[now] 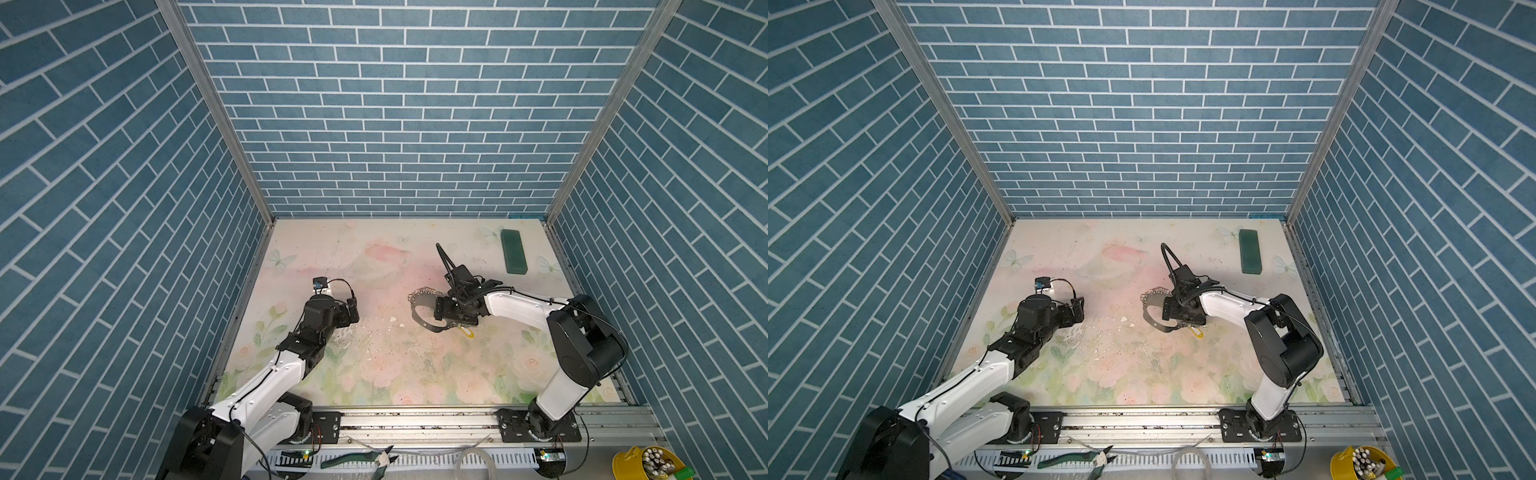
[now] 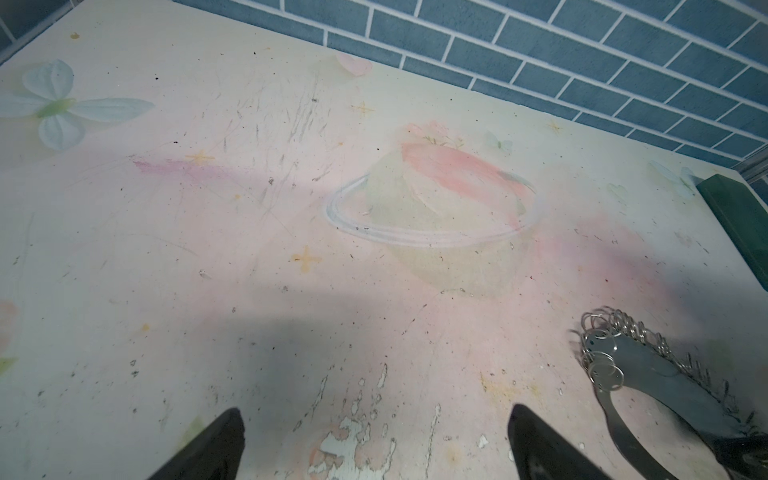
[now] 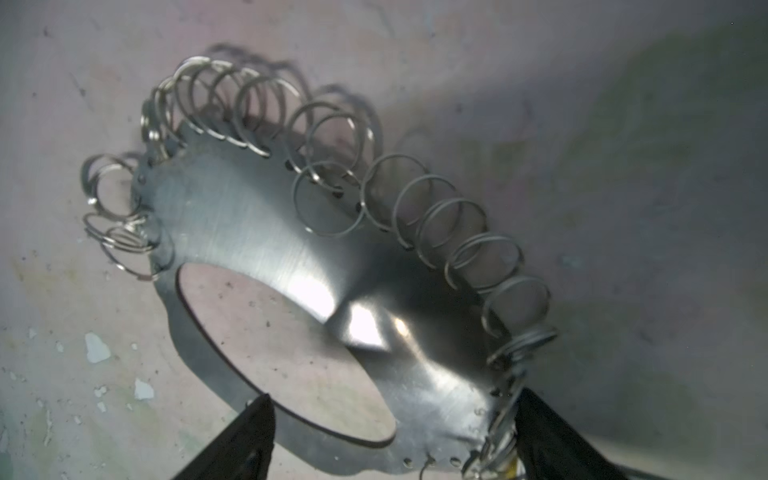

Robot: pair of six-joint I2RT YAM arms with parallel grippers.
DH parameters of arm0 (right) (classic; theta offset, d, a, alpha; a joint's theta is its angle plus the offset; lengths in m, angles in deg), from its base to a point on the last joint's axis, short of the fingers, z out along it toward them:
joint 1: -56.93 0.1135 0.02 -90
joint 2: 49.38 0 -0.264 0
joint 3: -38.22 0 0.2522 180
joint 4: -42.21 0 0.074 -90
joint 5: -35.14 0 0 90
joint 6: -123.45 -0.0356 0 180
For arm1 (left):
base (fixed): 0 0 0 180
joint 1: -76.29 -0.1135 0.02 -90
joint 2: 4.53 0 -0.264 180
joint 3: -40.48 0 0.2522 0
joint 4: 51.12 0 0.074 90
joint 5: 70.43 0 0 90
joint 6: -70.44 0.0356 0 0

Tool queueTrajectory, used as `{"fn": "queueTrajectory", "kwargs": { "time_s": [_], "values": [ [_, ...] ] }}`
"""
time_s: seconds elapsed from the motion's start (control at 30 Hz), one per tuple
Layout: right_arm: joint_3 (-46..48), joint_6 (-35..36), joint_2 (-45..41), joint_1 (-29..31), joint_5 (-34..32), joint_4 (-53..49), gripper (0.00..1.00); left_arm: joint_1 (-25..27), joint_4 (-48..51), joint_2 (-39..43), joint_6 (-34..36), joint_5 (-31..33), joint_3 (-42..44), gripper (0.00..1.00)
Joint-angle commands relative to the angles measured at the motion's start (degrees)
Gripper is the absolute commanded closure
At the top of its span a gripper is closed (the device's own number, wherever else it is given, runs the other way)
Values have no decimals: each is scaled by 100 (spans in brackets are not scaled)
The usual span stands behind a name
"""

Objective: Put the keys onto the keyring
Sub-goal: 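Grasp the plate edge with the right gripper and drag it toward the table center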

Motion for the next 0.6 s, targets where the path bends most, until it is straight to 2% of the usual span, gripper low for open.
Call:
{"fn": "queueTrajectory", "kwargs": {
  "time_s": [0.0,0.2,0.37,0.57],
  "values": [
    [-208,-296,441,375,418,-76,12,29,-98,-31,6,-36,-79,0],
    [-823,-262,915,779,559,-84,14,25,-107,-64,1,-60,-94,0],
    [-1240,-135,1150,889,463,-320,16,22,-103,-84,16,-96,-106,0],
    [-1200,381,285,757,-586,-1112,15,23,-152,-156,15,-211,-126,0]
  ]
}}
